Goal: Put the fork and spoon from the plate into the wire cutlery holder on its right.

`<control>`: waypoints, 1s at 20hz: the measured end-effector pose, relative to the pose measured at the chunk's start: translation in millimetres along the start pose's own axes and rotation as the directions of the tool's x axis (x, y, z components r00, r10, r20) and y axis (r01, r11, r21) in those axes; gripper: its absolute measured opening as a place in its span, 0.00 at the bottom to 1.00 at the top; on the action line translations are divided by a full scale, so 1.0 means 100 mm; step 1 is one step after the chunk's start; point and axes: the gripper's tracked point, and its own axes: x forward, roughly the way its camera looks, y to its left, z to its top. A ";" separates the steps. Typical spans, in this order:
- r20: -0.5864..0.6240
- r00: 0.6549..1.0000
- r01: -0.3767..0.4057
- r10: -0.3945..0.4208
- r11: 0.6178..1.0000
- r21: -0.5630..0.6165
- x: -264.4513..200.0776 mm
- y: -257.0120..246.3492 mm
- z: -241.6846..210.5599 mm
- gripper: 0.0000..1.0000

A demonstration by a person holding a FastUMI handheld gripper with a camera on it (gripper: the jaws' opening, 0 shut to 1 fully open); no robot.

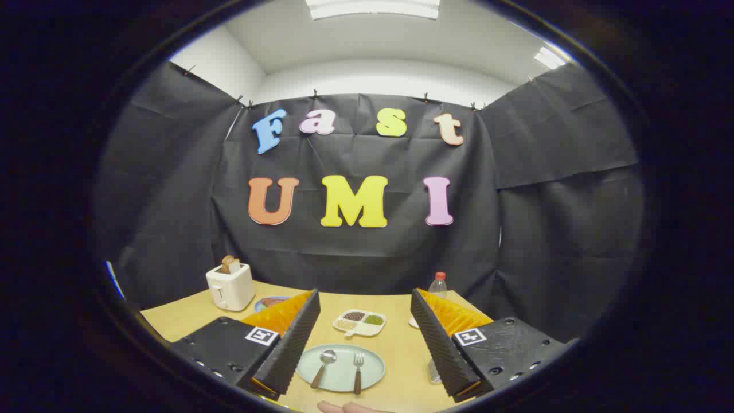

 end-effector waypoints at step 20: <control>-0.113 0.994 0.011 -0.014 1.000 -0.024 0.26 -0.01 -0.36 0.95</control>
